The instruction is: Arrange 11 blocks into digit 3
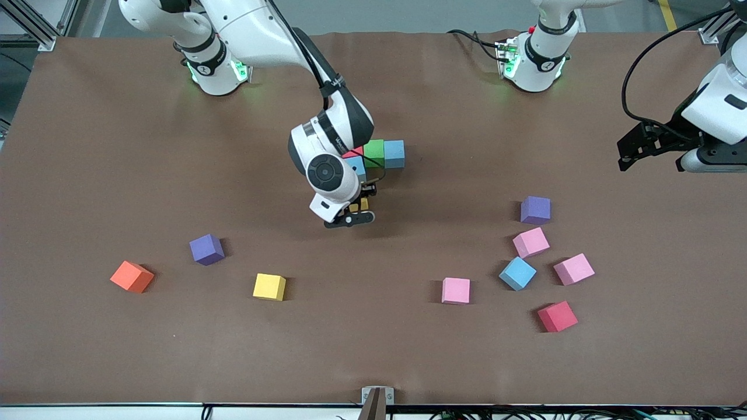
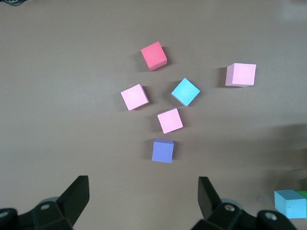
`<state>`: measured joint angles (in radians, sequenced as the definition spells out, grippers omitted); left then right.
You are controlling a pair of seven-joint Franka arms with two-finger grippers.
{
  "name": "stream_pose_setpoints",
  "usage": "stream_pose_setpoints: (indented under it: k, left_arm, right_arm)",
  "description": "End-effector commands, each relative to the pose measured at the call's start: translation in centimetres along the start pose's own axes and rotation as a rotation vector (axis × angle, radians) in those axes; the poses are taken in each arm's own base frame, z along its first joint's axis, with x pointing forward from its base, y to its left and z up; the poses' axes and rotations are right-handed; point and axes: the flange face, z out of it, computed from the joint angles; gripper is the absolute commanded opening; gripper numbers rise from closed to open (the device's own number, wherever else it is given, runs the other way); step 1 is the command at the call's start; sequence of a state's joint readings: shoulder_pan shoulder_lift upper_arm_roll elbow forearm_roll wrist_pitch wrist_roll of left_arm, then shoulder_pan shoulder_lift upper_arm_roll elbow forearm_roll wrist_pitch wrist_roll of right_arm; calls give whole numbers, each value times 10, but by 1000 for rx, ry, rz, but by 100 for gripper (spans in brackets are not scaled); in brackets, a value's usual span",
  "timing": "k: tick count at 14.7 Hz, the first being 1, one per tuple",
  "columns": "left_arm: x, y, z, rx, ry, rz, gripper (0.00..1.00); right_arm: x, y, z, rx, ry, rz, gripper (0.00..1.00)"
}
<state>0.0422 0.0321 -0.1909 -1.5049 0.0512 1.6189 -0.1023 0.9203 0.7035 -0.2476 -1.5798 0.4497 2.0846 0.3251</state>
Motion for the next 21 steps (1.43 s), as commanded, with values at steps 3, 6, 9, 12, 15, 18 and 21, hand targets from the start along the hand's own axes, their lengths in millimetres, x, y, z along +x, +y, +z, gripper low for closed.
stream_pose_setpoints:
  k: [3, 6, 9, 12, 15, 18, 21]
  left_arm:
    - [-1, 2, 1, -21, -3, 13, 100]
    - [-1, 2, 1, -21, -3, 13, 100]
    - [-1, 4, 1, -22, -3, 19, 100]
    - [-1, 4, 0, -22, -1, 19, 100]
    - [-1, 4, 1, -22, -3, 19, 100]
    - [-1, 5, 1, -21, -2, 20, 100]
    - [-1, 6, 2, -21, -4, 22, 100]
  right_arm:
    - [-4, -7, 7, -23, -30, 2, 31]
    - [-7, -5, 10, -33, -56, 3, 31]
    - [-6, -4, 12, -35, -58, 5, 32]
    - [-5, -2, 19, -42, -64, 5, 32]
    - [-5, -4, 21, -39, -63, 8, 32]
    - [-5, -3, 20, -36, -62, 12, 32]
    - [-6, -7, 20, -30, -60, 11, 32]
